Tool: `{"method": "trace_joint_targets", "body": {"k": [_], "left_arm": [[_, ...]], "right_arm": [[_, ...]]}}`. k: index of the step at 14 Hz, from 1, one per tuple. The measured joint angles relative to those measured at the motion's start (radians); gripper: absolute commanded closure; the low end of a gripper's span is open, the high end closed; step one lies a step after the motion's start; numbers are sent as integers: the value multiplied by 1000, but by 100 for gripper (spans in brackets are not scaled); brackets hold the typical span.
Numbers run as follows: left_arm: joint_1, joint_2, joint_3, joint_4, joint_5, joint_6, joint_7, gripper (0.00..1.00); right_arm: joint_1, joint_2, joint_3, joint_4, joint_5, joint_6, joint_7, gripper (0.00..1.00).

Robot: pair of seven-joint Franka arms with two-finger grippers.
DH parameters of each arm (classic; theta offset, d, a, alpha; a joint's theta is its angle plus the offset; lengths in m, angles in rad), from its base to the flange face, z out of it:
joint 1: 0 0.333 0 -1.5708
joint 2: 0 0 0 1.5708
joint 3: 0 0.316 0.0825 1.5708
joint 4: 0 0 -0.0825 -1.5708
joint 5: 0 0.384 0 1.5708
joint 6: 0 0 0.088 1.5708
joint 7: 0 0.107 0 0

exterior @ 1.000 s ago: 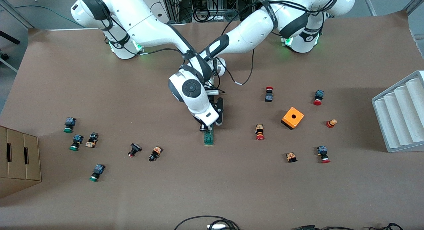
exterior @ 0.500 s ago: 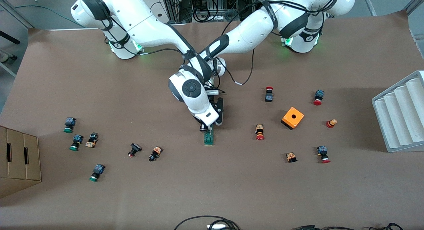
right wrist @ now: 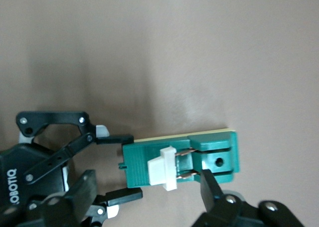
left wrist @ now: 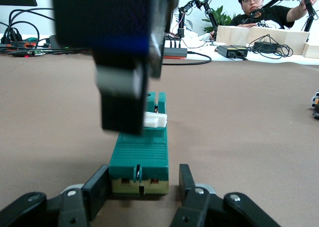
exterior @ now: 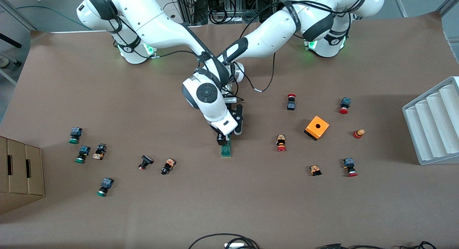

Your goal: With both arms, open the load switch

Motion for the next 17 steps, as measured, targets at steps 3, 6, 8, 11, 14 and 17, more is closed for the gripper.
{"method": "trace_joint_targets", "body": {"k": [3,6,8,11,14,17], "left_arm": [[0,0,0,0,0,0,0,37],[0,0,0,0,0,0,0,37],[0,0,0,0,0,0,0,37],[0,0,0,0,0,0,0,37],[-2,0,0,1,1,1,0,0],[-4,1,-1,1,1,1,0,0]], "right_arm": [[0,-39,-1,15,0,-1,41,0],[-3,-85,-5,22,1,-5,178,0],[-4,-116,-5,25,1,-14,272,0],[-5,-165,-8,41,0,-78,424,0],[-24,-216,-24,90,0,-224,548,0],[-31,-248,-84,159,-3,-313,641,0]]}}
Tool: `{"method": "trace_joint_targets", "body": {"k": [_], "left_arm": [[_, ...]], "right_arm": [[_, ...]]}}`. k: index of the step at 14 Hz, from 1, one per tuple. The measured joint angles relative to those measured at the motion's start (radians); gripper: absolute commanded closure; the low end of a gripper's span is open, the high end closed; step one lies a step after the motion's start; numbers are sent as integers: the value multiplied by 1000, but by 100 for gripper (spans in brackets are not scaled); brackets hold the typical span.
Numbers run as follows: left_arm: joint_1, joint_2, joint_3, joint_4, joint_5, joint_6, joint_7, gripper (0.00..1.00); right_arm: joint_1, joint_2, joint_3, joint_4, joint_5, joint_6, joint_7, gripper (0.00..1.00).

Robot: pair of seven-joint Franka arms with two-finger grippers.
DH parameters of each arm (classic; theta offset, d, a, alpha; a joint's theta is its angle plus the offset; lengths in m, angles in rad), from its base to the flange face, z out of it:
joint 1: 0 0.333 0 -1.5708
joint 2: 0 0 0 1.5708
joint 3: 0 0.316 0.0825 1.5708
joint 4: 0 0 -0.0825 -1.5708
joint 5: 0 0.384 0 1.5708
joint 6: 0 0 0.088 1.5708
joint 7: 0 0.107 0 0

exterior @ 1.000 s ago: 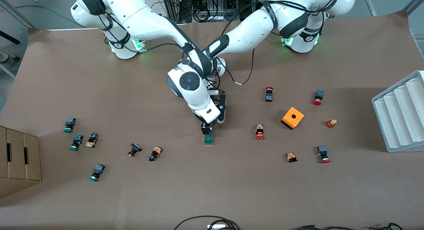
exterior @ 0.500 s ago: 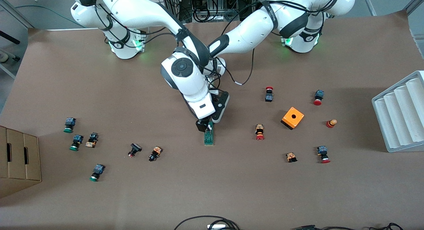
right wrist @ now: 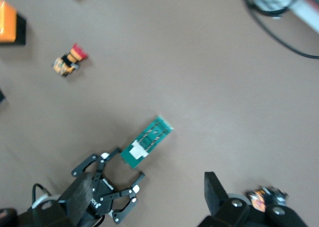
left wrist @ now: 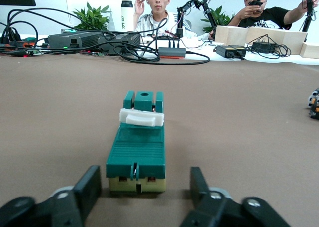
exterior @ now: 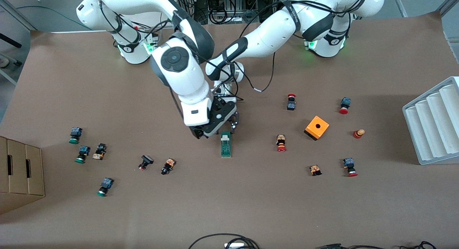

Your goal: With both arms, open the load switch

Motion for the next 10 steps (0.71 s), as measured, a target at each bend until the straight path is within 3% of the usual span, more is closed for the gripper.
{"method": "trace_joint_targets", "body": {"k": [5,10], "left_arm": [[-2,1,-1,2,-9,0,17,0],[-4,-44,-9,32,-206,12,293,0]], "right_arm": [[-60,-56,-100,19,-7,-95,49,0],[-200,-63,-114,20,-8,-208,47,0]]}}
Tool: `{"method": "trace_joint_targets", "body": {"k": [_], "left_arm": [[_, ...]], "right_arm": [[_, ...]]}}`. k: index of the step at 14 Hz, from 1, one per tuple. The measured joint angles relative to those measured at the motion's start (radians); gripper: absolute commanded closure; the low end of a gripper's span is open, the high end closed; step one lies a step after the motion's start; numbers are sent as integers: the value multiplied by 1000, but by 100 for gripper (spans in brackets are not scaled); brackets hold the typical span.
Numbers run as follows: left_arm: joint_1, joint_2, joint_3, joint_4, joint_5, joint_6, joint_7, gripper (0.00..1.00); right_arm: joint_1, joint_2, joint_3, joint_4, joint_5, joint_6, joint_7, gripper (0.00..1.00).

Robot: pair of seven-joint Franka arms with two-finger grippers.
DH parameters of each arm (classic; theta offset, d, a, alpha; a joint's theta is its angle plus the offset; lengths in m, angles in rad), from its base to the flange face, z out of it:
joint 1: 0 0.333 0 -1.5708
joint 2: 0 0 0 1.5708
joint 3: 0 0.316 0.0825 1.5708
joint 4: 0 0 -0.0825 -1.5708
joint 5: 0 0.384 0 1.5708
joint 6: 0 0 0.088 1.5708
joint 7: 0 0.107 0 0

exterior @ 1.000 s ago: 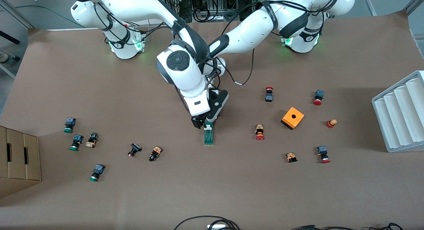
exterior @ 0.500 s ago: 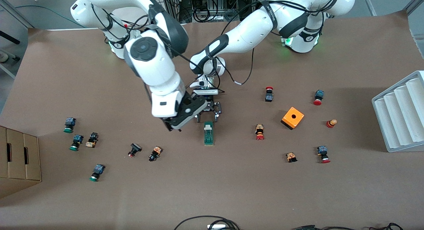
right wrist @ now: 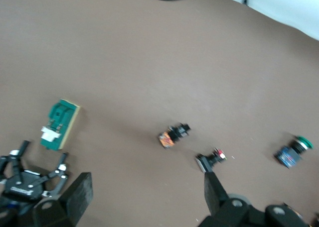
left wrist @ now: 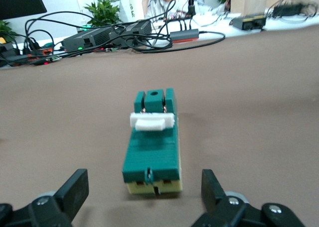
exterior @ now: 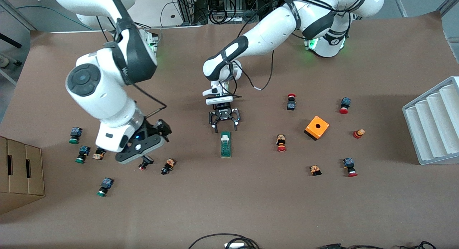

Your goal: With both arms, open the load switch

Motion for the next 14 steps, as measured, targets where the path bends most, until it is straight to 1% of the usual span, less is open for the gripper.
{"method": "trace_joint_targets", "body": {"k": [2,4,6,11,14], "left_arm": [[0,-38,0,2,-78,20,104,0],[1,-97,0,6,-194,51,254,0],[11,-153,1,14,-320,77,412,0],[55,-295,3,22,-612,126,737,0],[74,-352,7,58,-788,125,941,0]], "right_arm": [[-18,-1,-23,0,0,-48,1,0],[-21,-4,-71,0,0,-101,2,0],[-33,-7,-93,0,0,-152,6,0],[-132,-21,-95,0,0,-237,4,0],[-165,-48,-95,1,0,-269,-40,0]]}}
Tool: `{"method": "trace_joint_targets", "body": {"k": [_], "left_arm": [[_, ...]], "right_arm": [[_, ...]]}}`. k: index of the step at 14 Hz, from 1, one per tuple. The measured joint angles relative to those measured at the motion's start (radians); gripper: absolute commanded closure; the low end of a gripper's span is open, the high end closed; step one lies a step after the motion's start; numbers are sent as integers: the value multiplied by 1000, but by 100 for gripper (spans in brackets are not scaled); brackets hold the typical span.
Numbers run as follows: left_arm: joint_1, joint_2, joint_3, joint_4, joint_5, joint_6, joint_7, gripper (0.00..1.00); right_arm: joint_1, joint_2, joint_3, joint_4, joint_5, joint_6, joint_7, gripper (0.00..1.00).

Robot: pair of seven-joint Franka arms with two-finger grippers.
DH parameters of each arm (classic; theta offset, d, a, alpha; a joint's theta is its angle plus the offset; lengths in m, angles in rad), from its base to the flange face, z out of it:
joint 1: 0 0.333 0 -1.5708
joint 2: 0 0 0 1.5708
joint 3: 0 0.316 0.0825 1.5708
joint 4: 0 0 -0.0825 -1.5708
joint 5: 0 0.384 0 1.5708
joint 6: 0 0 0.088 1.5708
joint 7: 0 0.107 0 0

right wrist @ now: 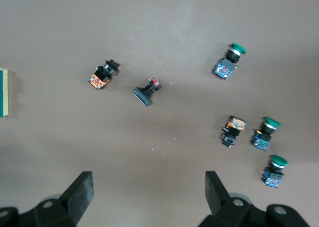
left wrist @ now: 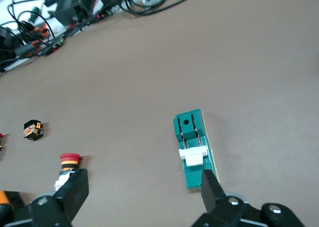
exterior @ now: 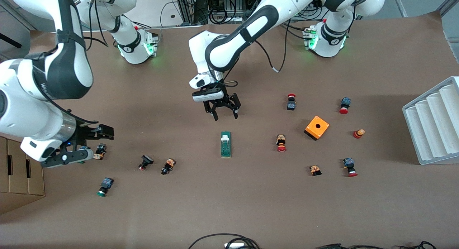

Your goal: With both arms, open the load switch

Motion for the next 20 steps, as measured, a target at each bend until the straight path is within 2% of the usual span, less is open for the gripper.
{"method": "trace_joint_targets", "body": {"k": [4,9,11,13,16,18,20], "left_arm": [[97,-83,3,45,-249,0,314,0],[216,-183,8,60,-466,-13,572,0],[272,-224,10,64,-549,-55,669,0],[337,-263,12,85,-644,-112,782,0],[440,-313,15,120,-734,-213,914,0],[515,-344,16,125,-785,-267,977,0],[600,-364,18,127,-832,-322,1035,0]], "right_arm": [[-33,-23,0,0,0,-15,-30,0],[-146,-38,15,0,0,-27,-94,0],[-236,-39,121,0,-2,-27,-103,0],[-289,-39,216,0,-41,-27,-101,0],[-310,-45,291,1,-94,-12,-93,0],[-367,-56,346,1,-97,4,-91,0],[-412,-60,367,1,-98,5,-91,0]]}}
